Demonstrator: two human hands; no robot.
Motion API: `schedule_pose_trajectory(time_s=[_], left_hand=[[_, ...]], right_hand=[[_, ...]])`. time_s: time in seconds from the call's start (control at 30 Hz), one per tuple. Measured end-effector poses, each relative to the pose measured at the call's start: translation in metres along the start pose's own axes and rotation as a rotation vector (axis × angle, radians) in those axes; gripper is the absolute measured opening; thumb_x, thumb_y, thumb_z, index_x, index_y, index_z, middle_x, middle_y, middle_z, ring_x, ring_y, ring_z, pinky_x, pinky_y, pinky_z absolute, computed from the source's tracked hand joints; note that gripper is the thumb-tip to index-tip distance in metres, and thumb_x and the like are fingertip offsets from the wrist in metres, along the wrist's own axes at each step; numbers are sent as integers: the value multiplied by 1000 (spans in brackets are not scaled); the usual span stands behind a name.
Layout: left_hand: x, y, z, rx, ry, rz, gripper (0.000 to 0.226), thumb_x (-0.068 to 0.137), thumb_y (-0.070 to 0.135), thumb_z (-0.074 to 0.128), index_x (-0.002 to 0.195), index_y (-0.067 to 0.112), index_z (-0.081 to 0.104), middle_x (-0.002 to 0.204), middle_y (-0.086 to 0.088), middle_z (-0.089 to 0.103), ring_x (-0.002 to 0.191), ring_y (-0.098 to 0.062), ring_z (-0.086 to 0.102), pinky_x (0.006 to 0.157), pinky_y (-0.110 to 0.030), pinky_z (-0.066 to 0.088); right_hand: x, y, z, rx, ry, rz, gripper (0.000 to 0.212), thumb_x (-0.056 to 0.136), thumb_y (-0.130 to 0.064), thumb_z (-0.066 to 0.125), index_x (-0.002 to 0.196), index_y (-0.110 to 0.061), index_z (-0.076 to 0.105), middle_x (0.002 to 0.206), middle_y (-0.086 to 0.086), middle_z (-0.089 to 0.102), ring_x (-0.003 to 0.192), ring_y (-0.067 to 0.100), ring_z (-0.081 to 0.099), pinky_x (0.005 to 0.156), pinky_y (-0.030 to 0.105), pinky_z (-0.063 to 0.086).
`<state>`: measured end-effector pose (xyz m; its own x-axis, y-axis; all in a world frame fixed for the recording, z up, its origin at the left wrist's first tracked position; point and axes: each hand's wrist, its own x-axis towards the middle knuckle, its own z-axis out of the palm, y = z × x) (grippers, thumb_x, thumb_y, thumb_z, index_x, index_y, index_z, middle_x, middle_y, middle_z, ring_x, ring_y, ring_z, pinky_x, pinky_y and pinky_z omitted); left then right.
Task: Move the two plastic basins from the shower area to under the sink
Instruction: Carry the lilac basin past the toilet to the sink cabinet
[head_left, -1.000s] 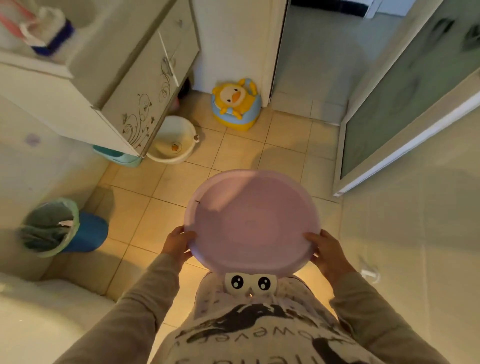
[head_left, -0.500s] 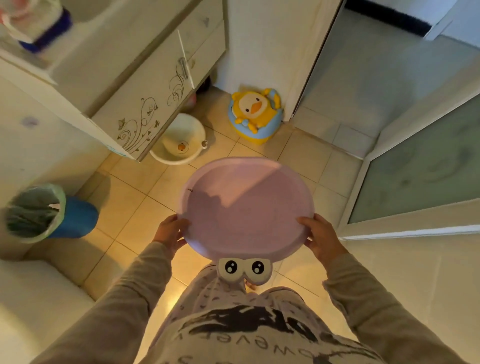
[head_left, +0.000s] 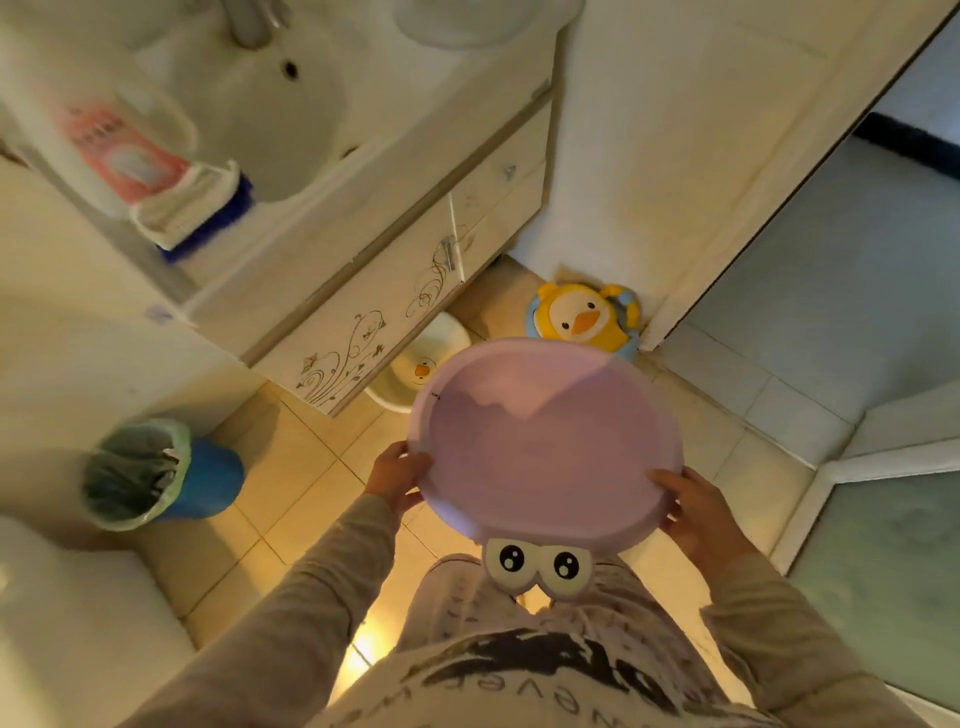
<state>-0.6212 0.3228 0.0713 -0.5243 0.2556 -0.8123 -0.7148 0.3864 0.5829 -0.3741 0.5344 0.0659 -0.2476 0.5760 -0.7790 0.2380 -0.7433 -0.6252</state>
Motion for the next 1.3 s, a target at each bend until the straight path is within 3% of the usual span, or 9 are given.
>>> schedule_pose_trajectory(time_s=[0.13,0.2,0.3,0.4,0.67,0.73,0.83,1.0,1.3], left_hand=[[14,15,10,-89,68,-7,40,86,-2,50,126,3,49,93,-9,60,96,-31,53,68,-34,51],[21,19,17,-153,121,-8,36,86,-2,51,121,4,51,97,-10,60,95,-31,53,68,-34,50],[23,24,29,-244,228,-26,30,86,-3,50,115,7,52,102,-12,57,95,-30,51,67,-32,49],[21,20,50,-381,335,-67,26,85,-3,49,109,6,53,87,-9,56,95,-30,50,65,-32,49],[18,9,108,-629,460,-187,26,83,-5,52,108,3,53,84,-10,57,72,-26,54,60,-36,48],[21,2,116,-668,483,-205,27,84,-6,52,109,3,53,89,-11,58,76,-29,55,64,-38,50],[29,-13,126,-671,499,-262,28,85,-4,52,112,1,51,103,-15,56,91,-34,54,73,-42,51],[62,-37,133,-690,506,-361,24,86,-4,50,109,3,51,101,-13,55,96,-33,51,77,-42,49],[210,-115,135,-655,497,-499,29,85,-4,50,112,4,54,103,-13,56,94,-32,53,64,-35,50]], right_hand=[[39,-46,21,-98,-89,17,33,86,-1,56,117,-8,54,106,12,60,107,35,52,94,50,45],[62,-69,35,-160,-154,38,34,85,-1,56,118,-9,53,104,11,60,104,34,52,92,49,46],[96,-99,53,-247,-232,60,31,85,-1,56,115,-10,55,98,8,61,95,28,54,76,41,49],[133,-132,73,-390,-356,80,31,85,-3,57,115,-9,58,104,12,62,92,27,56,67,35,49],[204,-189,117,-672,-491,133,26,82,-5,61,106,-16,62,96,5,64,84,21,58,62,31,45],[215,-190,123,-731,-506,145,23,82,-4,61,99,-18,63,93,4,64,83,20,57,61,31,44],[226,-187,124,-830,-502,161,27,82,-5,61,107,-16,61,94,4,64,83,21,57,61,31,44],[258,-168,126,-938,-456,215,30,82,-5,61,111,-15,58,99,6,63,87,22,58,63,32,47],[401,-66,138,-1101,-294,259,39,84,-6,58,123,-8,57,110,12,61,99,27,56,68,32,47]])
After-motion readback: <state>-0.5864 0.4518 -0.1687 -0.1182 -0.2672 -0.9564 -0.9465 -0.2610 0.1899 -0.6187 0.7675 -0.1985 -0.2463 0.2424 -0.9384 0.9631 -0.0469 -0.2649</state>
